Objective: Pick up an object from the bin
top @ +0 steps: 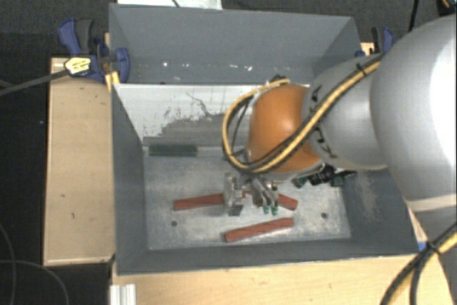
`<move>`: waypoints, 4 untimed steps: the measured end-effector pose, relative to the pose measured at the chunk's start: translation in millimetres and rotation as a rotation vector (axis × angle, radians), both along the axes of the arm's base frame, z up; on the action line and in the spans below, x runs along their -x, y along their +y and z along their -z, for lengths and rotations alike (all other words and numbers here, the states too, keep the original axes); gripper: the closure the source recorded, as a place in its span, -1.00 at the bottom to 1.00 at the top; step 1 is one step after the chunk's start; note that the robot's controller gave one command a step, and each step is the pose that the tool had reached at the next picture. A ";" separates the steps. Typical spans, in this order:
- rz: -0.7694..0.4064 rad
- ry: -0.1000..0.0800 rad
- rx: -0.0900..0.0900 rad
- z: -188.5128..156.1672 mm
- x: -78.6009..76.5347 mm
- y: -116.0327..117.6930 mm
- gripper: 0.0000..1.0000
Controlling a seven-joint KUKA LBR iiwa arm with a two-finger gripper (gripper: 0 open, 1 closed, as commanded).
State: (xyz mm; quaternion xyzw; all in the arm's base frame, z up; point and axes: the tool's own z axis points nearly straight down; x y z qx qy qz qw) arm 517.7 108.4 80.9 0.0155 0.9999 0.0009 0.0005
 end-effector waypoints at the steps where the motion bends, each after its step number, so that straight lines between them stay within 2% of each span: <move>1: 0.001 0.000 0.000 0.0 0.0 0.0 -1.00; 2: -0.030 -0.003 -0.001 11.1 -2.3 21.5 -1.00; 3: -0.026 -0.004 0.000 10.5 -2.4 20.2 1.00; 4: -0.032 -0.010 -0.003 -144.4 -19.8 60.2 1.00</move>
Offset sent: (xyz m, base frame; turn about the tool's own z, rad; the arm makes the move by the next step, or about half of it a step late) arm 0.0000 0.0000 0.0000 0.0000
